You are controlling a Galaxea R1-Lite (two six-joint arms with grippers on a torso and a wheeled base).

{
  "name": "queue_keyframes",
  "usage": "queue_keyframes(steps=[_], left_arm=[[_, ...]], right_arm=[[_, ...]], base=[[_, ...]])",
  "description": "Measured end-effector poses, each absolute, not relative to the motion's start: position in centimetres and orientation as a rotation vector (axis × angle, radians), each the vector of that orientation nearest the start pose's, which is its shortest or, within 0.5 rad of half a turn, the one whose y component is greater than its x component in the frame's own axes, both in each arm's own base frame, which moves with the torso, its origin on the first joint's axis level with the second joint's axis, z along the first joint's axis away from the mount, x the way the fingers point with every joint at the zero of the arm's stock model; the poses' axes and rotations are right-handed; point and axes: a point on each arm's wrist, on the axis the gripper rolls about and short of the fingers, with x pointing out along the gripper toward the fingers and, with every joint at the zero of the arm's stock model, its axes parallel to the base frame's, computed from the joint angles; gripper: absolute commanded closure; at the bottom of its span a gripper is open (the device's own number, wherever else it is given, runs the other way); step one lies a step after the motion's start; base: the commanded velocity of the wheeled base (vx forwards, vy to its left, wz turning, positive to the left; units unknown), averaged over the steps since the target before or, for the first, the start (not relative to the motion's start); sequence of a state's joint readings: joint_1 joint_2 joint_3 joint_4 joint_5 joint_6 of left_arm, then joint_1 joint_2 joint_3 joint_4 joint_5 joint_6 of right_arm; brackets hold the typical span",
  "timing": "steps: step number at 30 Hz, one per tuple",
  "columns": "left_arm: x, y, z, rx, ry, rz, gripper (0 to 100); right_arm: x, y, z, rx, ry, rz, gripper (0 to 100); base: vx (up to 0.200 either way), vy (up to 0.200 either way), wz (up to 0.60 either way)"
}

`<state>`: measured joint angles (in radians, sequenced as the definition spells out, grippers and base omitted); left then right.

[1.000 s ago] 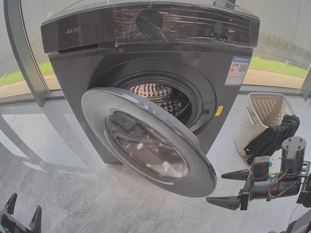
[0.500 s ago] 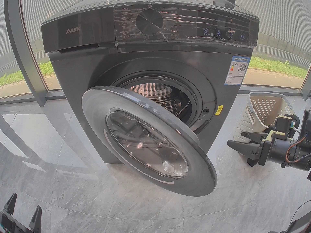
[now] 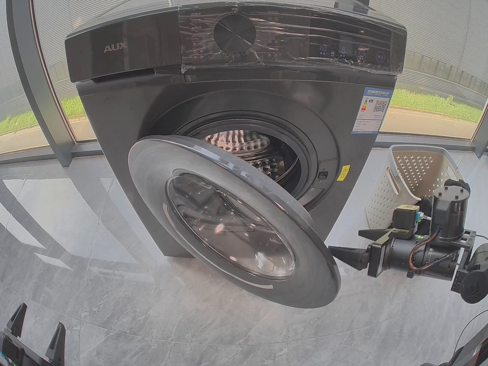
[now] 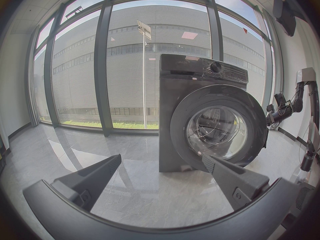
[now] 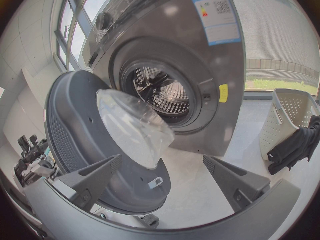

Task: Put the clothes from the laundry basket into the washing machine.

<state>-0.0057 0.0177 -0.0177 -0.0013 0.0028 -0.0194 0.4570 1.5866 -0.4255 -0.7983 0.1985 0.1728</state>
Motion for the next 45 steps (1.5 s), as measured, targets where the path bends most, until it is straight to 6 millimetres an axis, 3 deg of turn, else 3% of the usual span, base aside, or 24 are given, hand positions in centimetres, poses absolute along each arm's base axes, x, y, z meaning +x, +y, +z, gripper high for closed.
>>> queue_keyframes(steps=[8,15,24,38,45], left_arm=[[-2.3,0.0,8.1,-0.019,-0.001,-0.003,0],[-2.3,0.0,8.1,-0.02,-0.001,-0.003,0],[-2.3,0.0,8.1,-0.019,-0.001,-0.004,0],[-2.3,0.0,8.1,-0.019,-0.001,-0.003,0],[-2.3,0.0,8.1,-0.02,-0.001,-0.003,0]], right_arm=[[19.9,13.0,11.0,0.064,0.485,0.71,0],[18.7,13.8,10.7,0.055,0.469,0.76,0],[21.9,13.8,11.2,0.065,0.419,0.597,0],[27.4,16.4,8.9,0.07,0.436,0.504,0],[28.7,17.8,7.4,0.058,0.451,0.521,0]], base=[[0.0,0.0,0.0],[0.0,0.0,0.0],[0.0,0.0,0.0],[-0.057,0.0,0.0],[0.0,0.0,0.0]])
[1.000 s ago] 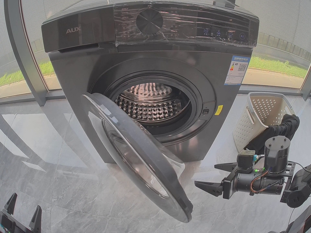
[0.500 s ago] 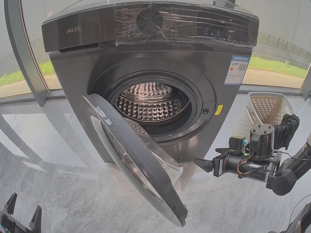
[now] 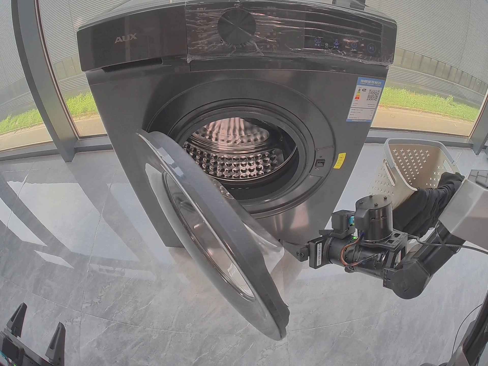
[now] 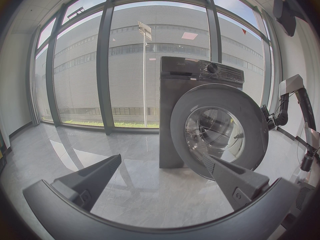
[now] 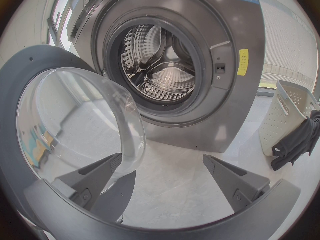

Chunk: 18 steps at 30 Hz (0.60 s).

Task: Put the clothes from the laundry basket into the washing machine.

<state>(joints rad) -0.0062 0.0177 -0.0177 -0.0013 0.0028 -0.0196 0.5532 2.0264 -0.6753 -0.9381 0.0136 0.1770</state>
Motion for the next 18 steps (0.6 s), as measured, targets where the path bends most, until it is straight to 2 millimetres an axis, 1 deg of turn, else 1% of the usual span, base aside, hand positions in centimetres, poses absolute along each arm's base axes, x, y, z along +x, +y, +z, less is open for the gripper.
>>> queue_keyframes(steps=[3,9,18], left_arm=[[-2.3,0.0,8.1,-0.021,-0.001,-0.003,0],[-2.3,0.0,8.1,-0.021,-0.001,-0.003,0],[-2.3,0.0,8.1,-0.021,-0.001,-0.003,0]], right_arm=[[28.5,18.4,6.9,0.054,0.452,0.544,0],[27.1,20.0,6.4,0.055,0.447,0.632,0],[27.6,20.6,7.1,0.072,0.41,0.668,0]], base=[[0.0,0.0,0.0],[0.0,0.0,0.0],[0.0,0.0,0.0]])
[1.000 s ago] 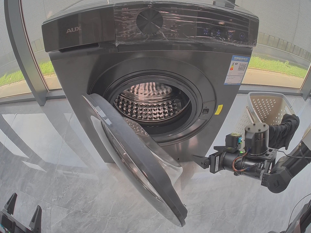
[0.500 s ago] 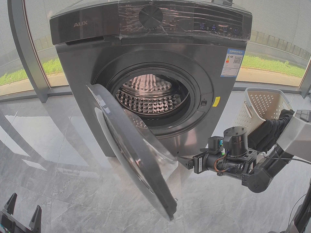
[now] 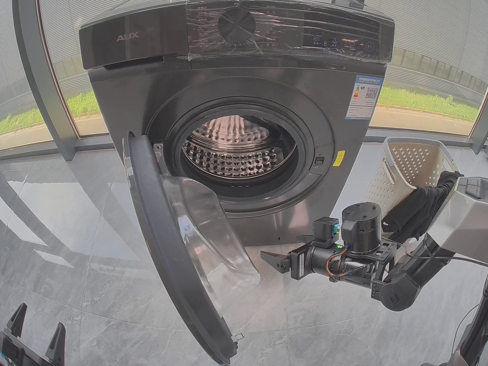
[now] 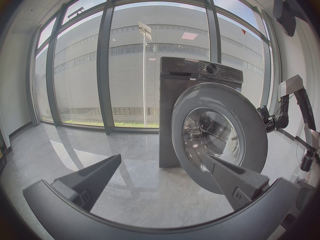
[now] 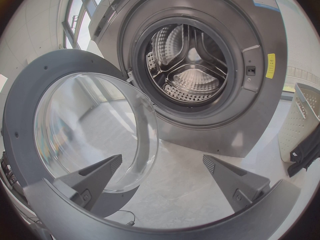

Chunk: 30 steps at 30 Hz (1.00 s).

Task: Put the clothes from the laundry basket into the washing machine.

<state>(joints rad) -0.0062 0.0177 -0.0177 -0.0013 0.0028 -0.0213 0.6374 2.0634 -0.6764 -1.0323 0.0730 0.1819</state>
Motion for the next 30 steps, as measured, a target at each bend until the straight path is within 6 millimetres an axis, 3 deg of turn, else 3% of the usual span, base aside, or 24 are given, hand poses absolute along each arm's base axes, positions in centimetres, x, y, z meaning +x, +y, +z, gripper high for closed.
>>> queue_keyframes(steps=[8,21,30], left_arm=[[-2.3,0.0,8.1,-0.02,-0.001,-0.003,0],[-2.3,0.0,8.1,-0.019,-0.001,-0.004,0],[-2.3,0.0,8.1,-0.02,-0.001,-0.003,0]], right_arm=[[27.7,21.6,6.7,0.065,0.421,0.72,0],[26.7,25.8,6.1,0.048,0.4,0.825,0],[27.6,26.4,7.0,0.072,0.364,0.841,0]], base=[[0.0,0.0,0.0],[0.0,0.0,0.0],[0.0,0.0,0.0]])
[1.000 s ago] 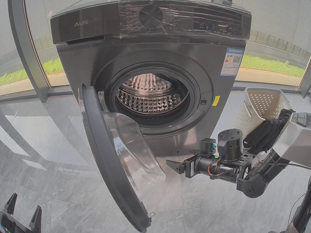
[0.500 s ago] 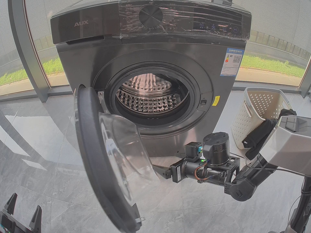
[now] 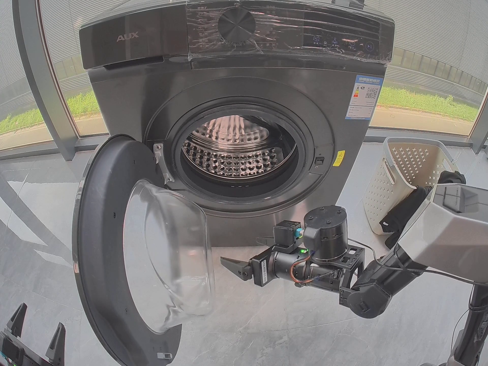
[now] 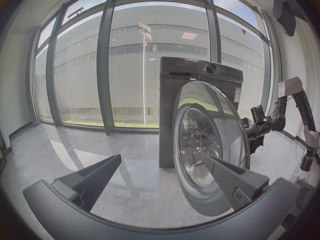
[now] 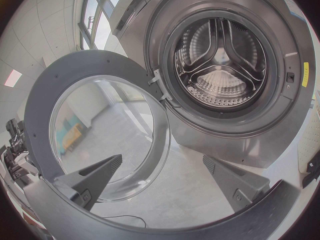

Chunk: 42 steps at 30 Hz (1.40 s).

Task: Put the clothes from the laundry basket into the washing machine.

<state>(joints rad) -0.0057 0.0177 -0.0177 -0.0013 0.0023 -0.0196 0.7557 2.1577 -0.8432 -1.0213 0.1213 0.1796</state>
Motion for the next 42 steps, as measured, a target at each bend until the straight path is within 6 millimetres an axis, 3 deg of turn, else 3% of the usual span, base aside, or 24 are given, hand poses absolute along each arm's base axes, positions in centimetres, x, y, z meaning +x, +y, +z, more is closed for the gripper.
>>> queue_keyframes(steps=[6,22,34,42], left_arm=[[-2.3,0.0,8.1,-0.02,-0.001,-0.004,0],[-2.3,0.0,8.1,-0.019,-0.001,-0.005,0],[-2.3,0.0,8.1,-0.021,-0.001,-0.004,0],[-2.3,0.0,8.1,-0.021,-0.001,-0.004,0]], right_arm=[[28.7,26.7,7.3,0.083,0.351,0.853,0],[31.4,30.0,5.7,0.093,0.322,0.875,0],[31.3,34.0,5.4,0.145,0.295,0.929,0],[31.8,34.3,5.6,0.15,0.292,0.91,0]], base=[[-0.2,0.0,0.0],[0.0,0.0,0.0],[0.0,0.0,0.0],[0.0,0.0,0.0]])
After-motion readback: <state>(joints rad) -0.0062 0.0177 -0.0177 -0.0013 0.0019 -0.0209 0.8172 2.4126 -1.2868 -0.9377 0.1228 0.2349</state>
